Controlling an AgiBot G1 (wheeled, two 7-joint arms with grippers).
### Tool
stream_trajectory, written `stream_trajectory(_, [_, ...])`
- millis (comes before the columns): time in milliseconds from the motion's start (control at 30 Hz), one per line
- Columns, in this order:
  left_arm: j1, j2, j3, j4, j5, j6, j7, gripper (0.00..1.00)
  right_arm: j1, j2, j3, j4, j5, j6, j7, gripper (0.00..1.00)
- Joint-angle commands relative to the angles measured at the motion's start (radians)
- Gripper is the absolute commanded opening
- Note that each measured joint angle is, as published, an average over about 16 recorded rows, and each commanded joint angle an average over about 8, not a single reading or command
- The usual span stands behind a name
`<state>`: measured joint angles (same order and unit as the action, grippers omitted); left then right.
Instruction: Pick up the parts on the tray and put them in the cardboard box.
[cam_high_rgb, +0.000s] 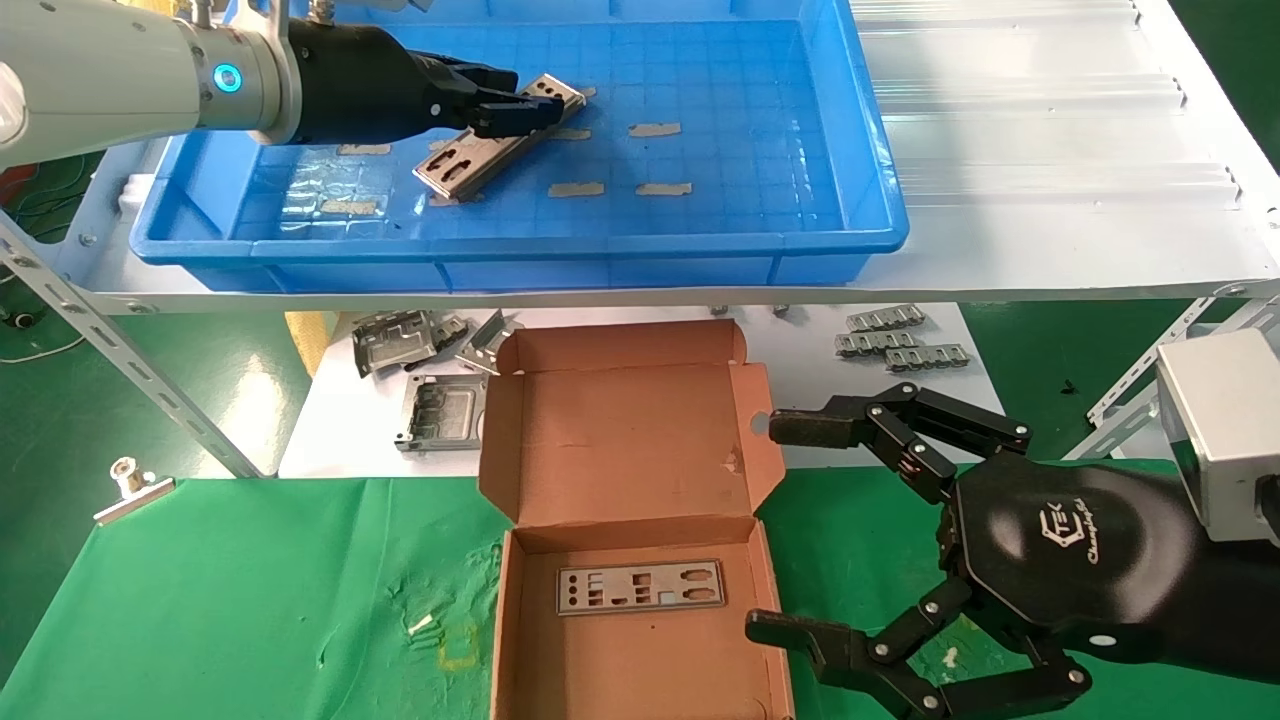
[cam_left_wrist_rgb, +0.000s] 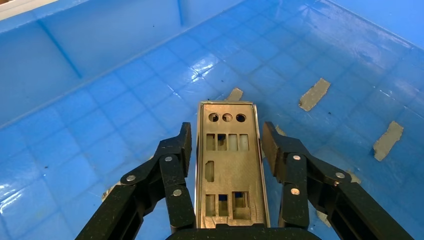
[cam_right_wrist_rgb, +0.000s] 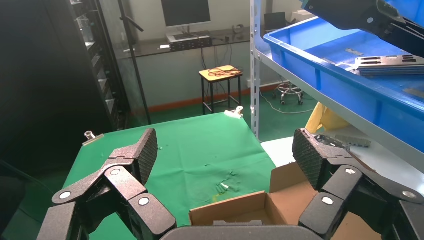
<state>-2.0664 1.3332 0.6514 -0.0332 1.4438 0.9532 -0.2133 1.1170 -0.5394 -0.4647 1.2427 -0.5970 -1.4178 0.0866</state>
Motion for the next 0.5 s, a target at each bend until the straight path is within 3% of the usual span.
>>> stream_trajectory(33, [0.001,0.001,0.001,0.0,0.001,0.0,-0.001,0.0,0.0,0.0,0.0,0.0,0.0,0.0,0.0,1.0])
stream_trajectory(500, [-0.009,-0.005,0.0,-0.004,-0.003,0.005,0.0,0.0,0.0,0.0,0.0,0.0,0.0,0.0,0.0,1.0])
